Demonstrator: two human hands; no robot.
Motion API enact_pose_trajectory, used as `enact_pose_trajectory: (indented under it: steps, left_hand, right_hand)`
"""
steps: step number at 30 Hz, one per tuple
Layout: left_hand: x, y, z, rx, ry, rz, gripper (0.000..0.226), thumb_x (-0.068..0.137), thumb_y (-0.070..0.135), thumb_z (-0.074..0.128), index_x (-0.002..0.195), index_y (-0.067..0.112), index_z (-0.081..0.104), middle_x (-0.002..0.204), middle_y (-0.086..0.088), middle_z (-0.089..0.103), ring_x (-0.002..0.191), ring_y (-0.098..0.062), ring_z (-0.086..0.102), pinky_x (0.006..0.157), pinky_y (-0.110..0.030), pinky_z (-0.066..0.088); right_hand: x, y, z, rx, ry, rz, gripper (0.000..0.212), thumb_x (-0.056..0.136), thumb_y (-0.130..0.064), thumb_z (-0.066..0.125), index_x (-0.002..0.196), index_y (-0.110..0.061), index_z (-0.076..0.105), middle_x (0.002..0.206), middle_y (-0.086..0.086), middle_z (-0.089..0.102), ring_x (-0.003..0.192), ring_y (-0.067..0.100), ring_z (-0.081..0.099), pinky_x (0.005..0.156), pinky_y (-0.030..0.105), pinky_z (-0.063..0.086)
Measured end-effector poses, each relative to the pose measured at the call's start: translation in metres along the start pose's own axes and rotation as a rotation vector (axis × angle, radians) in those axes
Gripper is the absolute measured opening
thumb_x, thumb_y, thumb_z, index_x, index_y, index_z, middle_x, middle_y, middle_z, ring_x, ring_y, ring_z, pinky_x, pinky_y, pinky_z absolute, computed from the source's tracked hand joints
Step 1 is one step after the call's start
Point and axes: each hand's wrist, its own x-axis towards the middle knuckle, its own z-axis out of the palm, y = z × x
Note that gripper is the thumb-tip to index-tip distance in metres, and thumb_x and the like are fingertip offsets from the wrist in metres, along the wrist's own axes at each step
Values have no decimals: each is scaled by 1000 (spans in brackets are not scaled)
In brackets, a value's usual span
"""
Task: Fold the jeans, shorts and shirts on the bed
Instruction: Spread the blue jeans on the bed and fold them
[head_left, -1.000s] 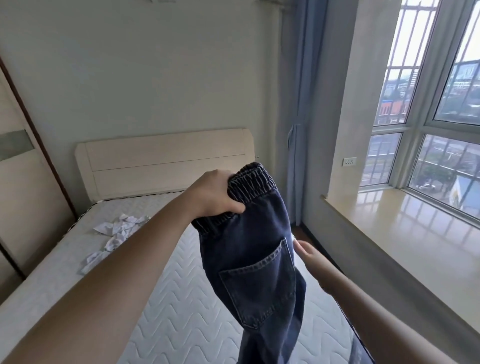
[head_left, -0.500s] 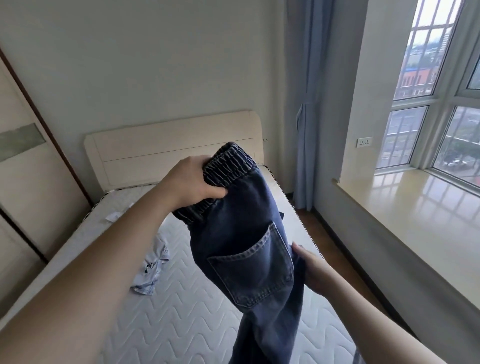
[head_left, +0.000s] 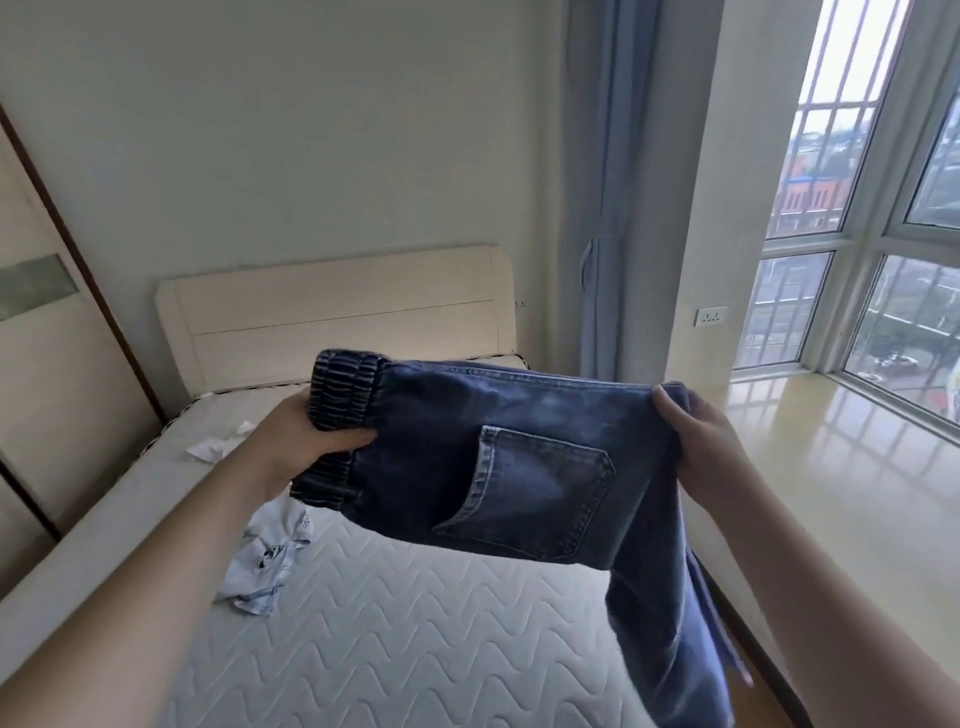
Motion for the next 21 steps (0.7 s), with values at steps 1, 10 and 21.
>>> enact_pose_trajectory:
  steps: [1, 10, 21]
  left_hand:
    - [-2, -7, 4, -17, -5, -21, 52, 48, 32, 96, 93, 22, 74, 93, 1, 76, 85, -15, 73, 80, -36, 55]
    - [-31, -76, 62, -264, -119, -196, 49, 61, 16, 87, 107, 10, 72, 108, -11, 73, 104, -29, 68, 93, -45, 51]
    - [-170, -241, 136, -383, -69, -650, 47, 55, 22, 90, 98, 10, 75, 101, -13, 75, 96, -30, 71, 78, -36, 55]
  right_hand:
    - [-2, -4, -3, -15, -18, -23, 29, 78, -34, 75, 95, -12, 67, 91, 11, 70, 89, 24, 66, 72, 31, 55]
    - [-16, -11, -43, -243, -79, -41, 49, 61, -48, 88, 92, -17, 66, 87, 11, 69, 80, 21, 67, 68, 32, 56]
    - [-73, 156, -72, -613, -116, 380, 19, 82, -29, 78, 93, -17, 70, 85, 0, 74, 71, 5, 67, 60, 20, 52]
